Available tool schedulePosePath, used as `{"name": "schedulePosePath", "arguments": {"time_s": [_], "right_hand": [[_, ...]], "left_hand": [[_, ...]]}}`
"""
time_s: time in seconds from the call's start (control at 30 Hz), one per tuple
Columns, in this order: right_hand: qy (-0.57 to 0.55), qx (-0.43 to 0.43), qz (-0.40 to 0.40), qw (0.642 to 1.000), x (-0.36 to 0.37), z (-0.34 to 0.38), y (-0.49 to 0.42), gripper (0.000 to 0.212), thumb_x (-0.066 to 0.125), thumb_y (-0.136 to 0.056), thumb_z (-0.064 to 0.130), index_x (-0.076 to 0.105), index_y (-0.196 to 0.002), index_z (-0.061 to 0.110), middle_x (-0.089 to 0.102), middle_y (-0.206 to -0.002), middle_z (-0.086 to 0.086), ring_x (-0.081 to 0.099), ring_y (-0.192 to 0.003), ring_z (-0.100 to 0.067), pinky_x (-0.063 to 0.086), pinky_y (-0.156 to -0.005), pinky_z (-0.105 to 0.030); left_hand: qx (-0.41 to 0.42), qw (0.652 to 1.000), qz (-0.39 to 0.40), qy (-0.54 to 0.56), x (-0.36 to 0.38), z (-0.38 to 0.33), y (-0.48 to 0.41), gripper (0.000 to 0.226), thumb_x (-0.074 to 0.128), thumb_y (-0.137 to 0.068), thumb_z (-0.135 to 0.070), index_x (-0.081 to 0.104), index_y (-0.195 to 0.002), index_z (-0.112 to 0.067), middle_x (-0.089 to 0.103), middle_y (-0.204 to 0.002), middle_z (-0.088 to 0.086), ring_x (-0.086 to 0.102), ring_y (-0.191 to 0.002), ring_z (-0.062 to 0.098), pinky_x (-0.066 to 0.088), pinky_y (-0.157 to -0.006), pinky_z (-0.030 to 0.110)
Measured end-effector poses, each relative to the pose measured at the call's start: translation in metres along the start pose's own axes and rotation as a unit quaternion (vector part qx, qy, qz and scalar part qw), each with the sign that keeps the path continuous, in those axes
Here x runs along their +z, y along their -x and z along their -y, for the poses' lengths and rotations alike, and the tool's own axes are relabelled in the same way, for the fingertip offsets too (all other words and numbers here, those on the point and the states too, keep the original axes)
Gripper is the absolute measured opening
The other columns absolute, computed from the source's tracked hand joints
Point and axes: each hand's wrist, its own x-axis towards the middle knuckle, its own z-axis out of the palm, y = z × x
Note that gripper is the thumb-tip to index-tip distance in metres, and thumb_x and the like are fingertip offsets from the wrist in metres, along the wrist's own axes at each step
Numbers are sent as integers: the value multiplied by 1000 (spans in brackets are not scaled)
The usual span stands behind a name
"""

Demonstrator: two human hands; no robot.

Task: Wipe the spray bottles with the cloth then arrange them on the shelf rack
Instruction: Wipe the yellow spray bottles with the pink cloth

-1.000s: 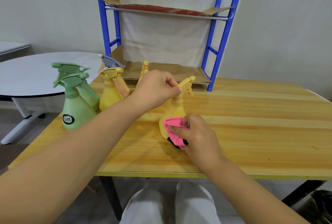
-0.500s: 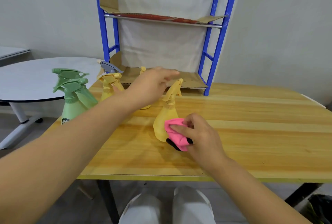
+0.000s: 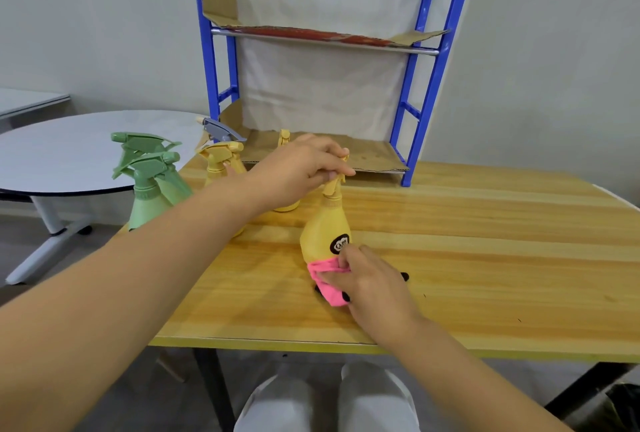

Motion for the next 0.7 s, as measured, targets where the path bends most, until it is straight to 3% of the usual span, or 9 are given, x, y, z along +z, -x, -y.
{"name": "schedulePosePath", "arguments": {"time_s": [0.17, 0.3, 0.37, 0.47, 0.6, 0.7], "right_hand": [[0, 8, -41, 999, -13, -3, -3, 57, 86, -50, 1, 73, -100, 25, 51, -78, 0, 53, -68, -21, 36, -40, -24], [-21, 57, -103, 993, -29, -7, -24, 69, 89, -51, 6, 67, -113, 24, 53, -86, -4, 52, -73, -22, 35, -41, -25], [-16, 79, -105, 991, -30, -10, -32, 62, 85, -60, 9, 66, -116, 24, 51, -89, -2, 51, -77, -20, 33, -45, -24], [-27, 84, -74, 993, -25, -8, -27, 40, 73, -77, 18, 63, -115, 25, 47, -89, 1, 49, -78, -18, 29, -52, -24], [-2, 26, -8, 1000, -7, -8, -5, 57, 87, -55, 3, 70, -103, 28, 49, -77, 1, 51, -68, -21, 42, -39, -31], [-7, 44, 4, 999, -7, -14, 4, 58, 88, -49, 0, 74, -96, 29, 49, -76, 3, 51, -68, -19, 42, -38, -28]], "left_hand": [[-12, 998, 15, -58, 2, -3, -5, 34, 52, -91, -38, 57, -124, -33, 44, -121, -4, 35, -111, 14, 34, -94, 29], [-9, 990, -4, -138, 5, -10, -13, 36, 50, -86, -53, 61, -112, -32, 42, -109, -3, 35, -105, 16, 30, -84, 28], [-4, 985, -14, -169, 5, -14, -17, 40, 47, -84, -58, 63, -110, -31, 42, -104, -2, 35, -104, 19, 25, -80, 28], [-15, 982, -21, -188, 5, -20, -19, 40, 49, -85, -55, 63, -112, -29, 41, -100, -1, 37, -103, 21, 22, -78, 27], [-35, 981, -31, -190, 5, -22, -16, 42, 49, -88, -50, 58, -123, -31, 35, -97, -2, 37, -105, 23, 28, -82, 30], [-52, 984, -82, -148, 13, -20, -3, 51, 57, -88, -40, 44, -136, -27, 46, -115, 2, 37, -112, 22, 29, -94, 30]]}}
